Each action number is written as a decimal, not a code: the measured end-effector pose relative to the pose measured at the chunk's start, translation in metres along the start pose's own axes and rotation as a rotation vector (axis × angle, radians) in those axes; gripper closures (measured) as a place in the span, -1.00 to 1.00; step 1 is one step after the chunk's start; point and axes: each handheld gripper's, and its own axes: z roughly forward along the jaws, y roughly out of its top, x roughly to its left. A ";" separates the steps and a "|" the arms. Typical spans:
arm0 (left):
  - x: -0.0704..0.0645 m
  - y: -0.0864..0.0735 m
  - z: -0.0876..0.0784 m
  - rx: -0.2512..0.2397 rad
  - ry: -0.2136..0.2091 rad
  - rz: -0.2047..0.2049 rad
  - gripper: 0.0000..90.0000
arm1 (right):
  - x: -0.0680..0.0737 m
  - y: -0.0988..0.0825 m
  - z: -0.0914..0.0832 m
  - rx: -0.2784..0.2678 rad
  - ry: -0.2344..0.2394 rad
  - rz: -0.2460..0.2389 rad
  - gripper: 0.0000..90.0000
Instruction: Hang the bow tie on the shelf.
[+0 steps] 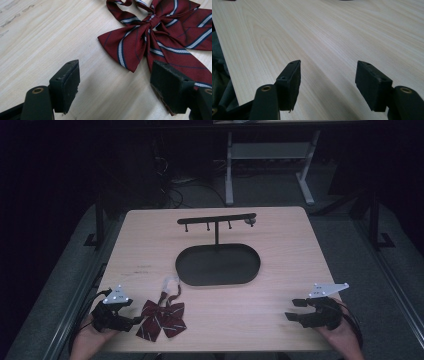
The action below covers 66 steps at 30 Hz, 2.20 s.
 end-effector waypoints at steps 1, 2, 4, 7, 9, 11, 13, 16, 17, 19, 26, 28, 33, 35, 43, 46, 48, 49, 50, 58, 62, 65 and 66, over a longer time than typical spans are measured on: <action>0.000 0.000 0.000 0.000 0.000 0.000 -0.47 | 0.000 0.000 0.000 -0.001 0.001 -0.001 -0.18; 0.000 0.001 0.000 0.000 -0.004 0.003 -0.47 | 0.001 0.000 0.000 0.000 0.002 -0.002 -0.18; -0.001 0.002 0.000 0.000 -0.004 0.006 -0.47 | 0.001 0.000 0.000 -0.002 0.002 -0.003 -0.18; -0.001 0.003 -0.001 -0.005 -0.005 0.013 -0.47 | 0.001 0.000 0.000 -0.003 -0.002 -0.006 -0.18; -0.001 0.006 -0.001 0.004 -0.013 0.016 -0.46 | 0.002 0.000 -0.001 -0.003 -0.007 -0.005 -0.18; -0.001 0.008 -0.001 0.004 -0.012 0.026 -0.46 | 0.003 0.001 -0.001 -0.003 -0.012 0.000 -0.18; -0.001 0.014 -0.002 -0.001 -0.018 0.037 -0.46 | 0.002 0.000 -0.001 -0.002 -0.012 0.000 -0.18; 0.001 0.027 -0.001 0.000 -0.028 0.062 -0.46 | 0.003 0.000 -0.002 -0.002 -0.015 0.002 -0.18; 0.001 0.027 -0.001 0.000 -0.028 0.062 -0.46 | 0.003 0.000 -0.002 -0.002 -0.015 0.002 -0.18; 0.003 0.033 0.001 0.004 -0.036 0.068 -0.46 | 0.004 0.000 -0.003 -0.006 -0.017 0.002 -0.18; 0.005 0.060 0.013 0.050 -0.063 0.117 -0.45 | 0.006 0.001 -0.003 -0.001 -0.021 -0.005 -0.18; 0.006 0.067 0.016 0.055 -0.067 0.122 -0.45 | 0.006 0.001 -0.003 -0.004 -0.023 -0.007 -0.18; 0.008 0.076 0.020 0.069 -0.077 0.121 -0.45 | 0.006 0.000 -0.004 -0.008 -0.020 -0.007 -0.18; 0.010 0.080 0.021 0.071 -0.083 0.124 -0.44 | 0.007 0.001 -0.004 -0.006 -0.021 -0.006 -0.18; 0.018 0.094 0.025 0.068 -0.107 0.106 -0.36 | 0.007 0.001 -0.003 -0.002 -0.018 -0.008 -0.18; 0.024 0.098 0.028 0.080 -0.111 0.086 -0.34 | 0.007 0.001 -0.003 -0.003 -0.018 -0.008 -0.18; 0.027 0.100 0.030 0.088 -0.112 0.080 -0.33 | 0.007 0.001 -0.003 -0.002 -0.018 -0.008 -0.18; 0.028 0.100 0.031 0.088 -0.114 0.076 -0.31 | 0.007 0.001 -0.003 -0.003 -0.016 -0.010 -0.18; 0.030 0.103 0.034 0.097 -0.112 0.074 -0.29 | 0.007 0.001 -0.003 -0.003 -0.016 -0.011 -0.18; 0.038 0.114 0.043 0.113 -0.117 0.052 -0.22 | 0.007 0.001 -0.003 -0.003 -0.015 -0.013 -0.18; 0.040 0.118 0.048 0.111 -0.121 0.027 -0.17 | 0.007 0.001 -0.003 -0.002 -0.015 -0.013 -0.18; 0.040 0.120 0.050 0.125 -0.121 0.040 -0.12 | 0.007 0.001 -0.004 -0.004 -0.015 -0.012 -0.18; 0.041 0.121 0.051 0.129 -0.118 0.035 -0.12 | 0.007 0.001 -0.004 -0.006 -0.016 -0.014 -0.18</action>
